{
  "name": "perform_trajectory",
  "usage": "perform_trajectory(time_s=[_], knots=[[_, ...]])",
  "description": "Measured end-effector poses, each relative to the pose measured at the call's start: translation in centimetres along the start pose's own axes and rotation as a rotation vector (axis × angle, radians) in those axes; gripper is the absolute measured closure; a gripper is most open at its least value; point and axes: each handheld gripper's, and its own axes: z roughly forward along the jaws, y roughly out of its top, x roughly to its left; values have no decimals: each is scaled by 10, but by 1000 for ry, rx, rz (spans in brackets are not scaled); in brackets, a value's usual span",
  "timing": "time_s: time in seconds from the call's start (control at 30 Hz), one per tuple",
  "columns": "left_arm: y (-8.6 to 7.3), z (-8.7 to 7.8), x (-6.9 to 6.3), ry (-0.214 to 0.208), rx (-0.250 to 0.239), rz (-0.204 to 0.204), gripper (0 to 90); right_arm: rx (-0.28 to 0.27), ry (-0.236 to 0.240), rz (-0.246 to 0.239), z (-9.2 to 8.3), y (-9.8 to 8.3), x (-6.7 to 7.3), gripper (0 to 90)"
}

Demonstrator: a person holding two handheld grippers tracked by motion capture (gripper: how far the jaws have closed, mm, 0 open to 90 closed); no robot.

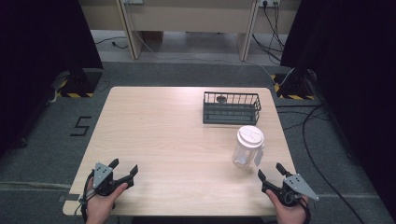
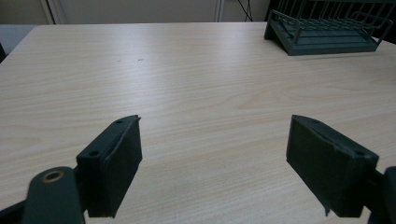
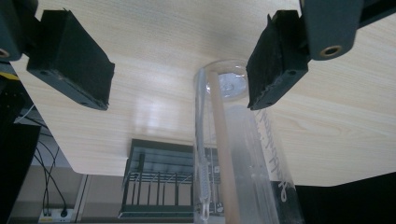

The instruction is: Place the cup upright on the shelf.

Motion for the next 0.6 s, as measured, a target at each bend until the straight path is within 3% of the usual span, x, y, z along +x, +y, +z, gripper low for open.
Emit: perform_trajectory(time_s=[0.6], knots=[[0,0,0,-2,2,-6,176,16,63,-29,8,17,13,225]])
